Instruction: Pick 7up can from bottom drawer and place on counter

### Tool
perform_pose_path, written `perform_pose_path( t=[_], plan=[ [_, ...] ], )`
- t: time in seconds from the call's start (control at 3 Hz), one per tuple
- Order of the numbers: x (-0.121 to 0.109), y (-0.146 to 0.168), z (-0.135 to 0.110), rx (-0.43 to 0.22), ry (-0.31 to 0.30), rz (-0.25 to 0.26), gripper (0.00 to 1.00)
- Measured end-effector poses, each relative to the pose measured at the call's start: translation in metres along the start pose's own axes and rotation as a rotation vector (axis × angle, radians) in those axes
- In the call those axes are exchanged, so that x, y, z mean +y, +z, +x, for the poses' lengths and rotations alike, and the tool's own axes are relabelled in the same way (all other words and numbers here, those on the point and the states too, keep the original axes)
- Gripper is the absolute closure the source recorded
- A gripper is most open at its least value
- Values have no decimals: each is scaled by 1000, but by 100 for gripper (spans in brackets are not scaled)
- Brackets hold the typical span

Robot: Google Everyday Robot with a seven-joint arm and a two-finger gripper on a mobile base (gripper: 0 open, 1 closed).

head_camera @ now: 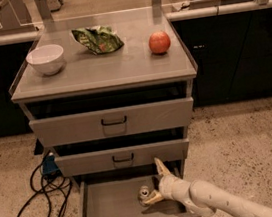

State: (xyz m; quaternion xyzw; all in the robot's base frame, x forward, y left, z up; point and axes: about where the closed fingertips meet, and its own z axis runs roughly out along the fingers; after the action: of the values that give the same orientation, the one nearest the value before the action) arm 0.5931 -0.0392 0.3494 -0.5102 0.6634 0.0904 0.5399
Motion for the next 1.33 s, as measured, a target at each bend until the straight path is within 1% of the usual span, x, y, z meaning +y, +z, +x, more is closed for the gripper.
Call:
perform_pose_path(
  t=[0.33,0.67,1.0,1.33],
  plan=[
    [-24,11,39,114,45,14,0],
    [-24,12,38,112,45,14,0],
    [-17,27,61,114,86,-13,0],
    [-12,27,67,117,100,-22,0]
  ],
)
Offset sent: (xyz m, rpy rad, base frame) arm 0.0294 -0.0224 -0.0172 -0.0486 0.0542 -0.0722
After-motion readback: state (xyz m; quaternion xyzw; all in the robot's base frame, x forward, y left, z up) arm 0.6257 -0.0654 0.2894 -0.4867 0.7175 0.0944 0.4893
